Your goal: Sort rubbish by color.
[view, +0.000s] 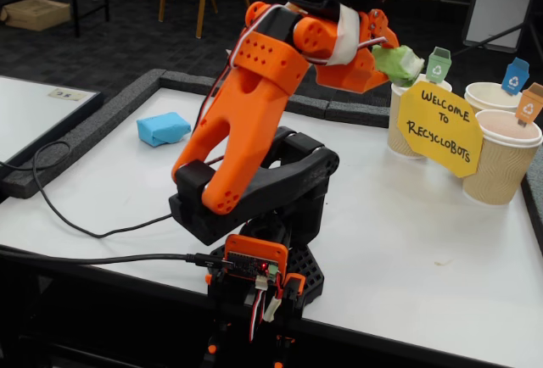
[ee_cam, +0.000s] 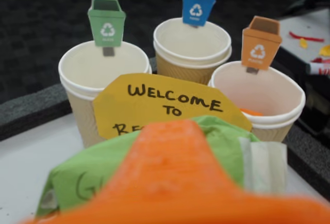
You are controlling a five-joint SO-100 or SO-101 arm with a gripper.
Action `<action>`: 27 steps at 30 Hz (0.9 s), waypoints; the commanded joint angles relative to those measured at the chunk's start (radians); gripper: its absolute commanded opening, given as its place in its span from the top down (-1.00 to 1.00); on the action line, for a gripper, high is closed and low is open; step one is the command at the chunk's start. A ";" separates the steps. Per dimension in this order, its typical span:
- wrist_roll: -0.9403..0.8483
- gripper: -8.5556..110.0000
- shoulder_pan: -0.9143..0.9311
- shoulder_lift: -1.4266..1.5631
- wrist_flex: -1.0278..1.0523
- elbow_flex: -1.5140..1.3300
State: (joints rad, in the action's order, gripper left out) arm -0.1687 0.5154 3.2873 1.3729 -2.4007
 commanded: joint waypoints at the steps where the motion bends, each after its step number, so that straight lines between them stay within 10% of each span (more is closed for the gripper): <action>1: -0.015 0.85 -0.017 0.003 -0.028 0.020; 15: -0.015 0.85 -0.124 -0.081 -0.071 0.041; 27: -0.017 0.85 -0.132 -0.723 -0.166 0.586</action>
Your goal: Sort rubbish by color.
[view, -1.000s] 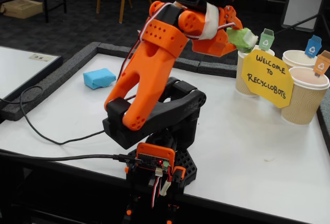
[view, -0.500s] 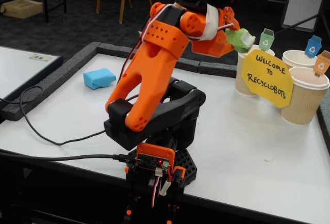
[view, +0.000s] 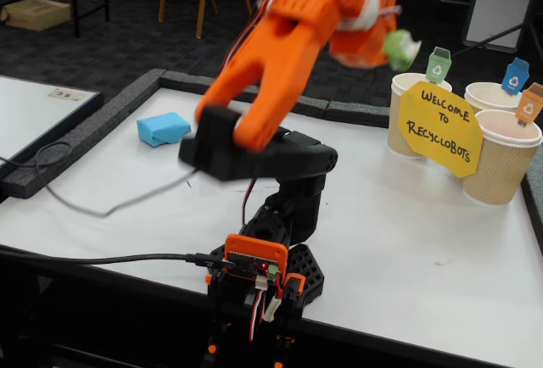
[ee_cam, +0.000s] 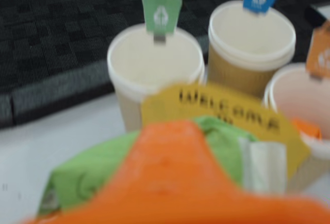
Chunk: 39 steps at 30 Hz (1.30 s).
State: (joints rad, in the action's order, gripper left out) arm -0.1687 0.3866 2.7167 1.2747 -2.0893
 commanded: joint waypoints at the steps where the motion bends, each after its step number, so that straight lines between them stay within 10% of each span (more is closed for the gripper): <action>1: -0.018 0.85 -0.003 -0.183 -0.080 0.308; 39: -0.021 0.85 -0.087 -0.982 -0.278 0.758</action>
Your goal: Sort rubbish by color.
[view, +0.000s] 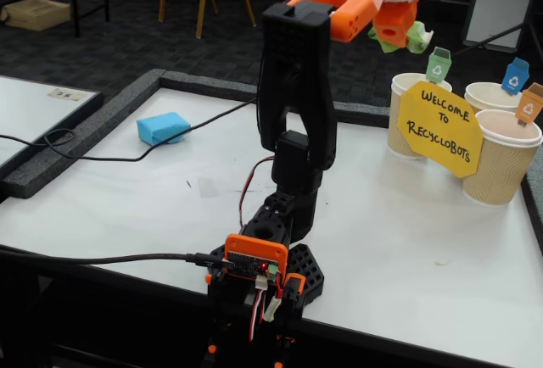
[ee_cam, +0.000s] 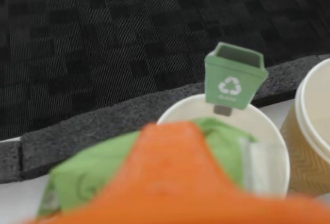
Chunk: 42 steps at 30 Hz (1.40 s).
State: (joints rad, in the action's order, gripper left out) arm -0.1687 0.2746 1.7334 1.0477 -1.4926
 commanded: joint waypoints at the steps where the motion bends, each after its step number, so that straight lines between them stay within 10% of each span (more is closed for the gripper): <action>1: -0.021 0.84 0.037 -0.014 -0.060 0.167; 42: -0.021 0.55 0.066 -0.129 -0.129 0.126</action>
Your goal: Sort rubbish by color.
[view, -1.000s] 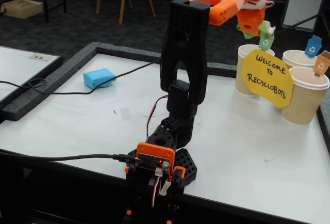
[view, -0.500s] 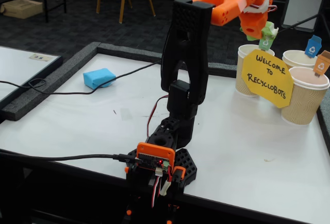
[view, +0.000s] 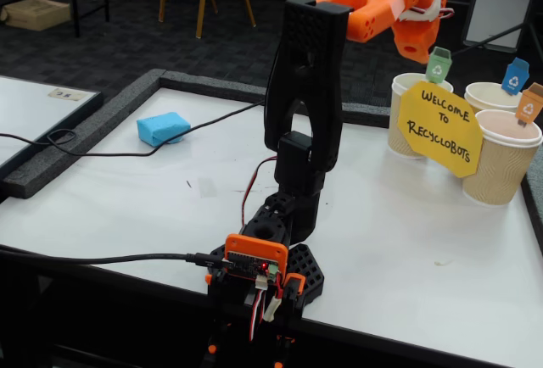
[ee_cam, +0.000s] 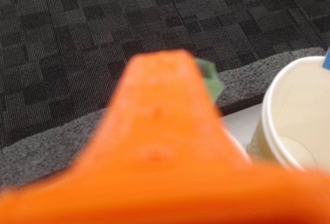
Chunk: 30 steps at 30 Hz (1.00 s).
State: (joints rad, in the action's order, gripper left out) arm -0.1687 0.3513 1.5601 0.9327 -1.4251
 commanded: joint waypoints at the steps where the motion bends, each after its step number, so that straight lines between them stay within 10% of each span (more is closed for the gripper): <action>1: -0.021 0.56 -0.012 0.044 -0.014 0.058; 16: -0.021 0.80 -0.215 0.337 0.423 0.209; 30: -0.021 0.85 -0.396 0.954 0.486 -0.287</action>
State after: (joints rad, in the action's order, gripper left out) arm -0.1687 0.0061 2.2734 1.4189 -1.6337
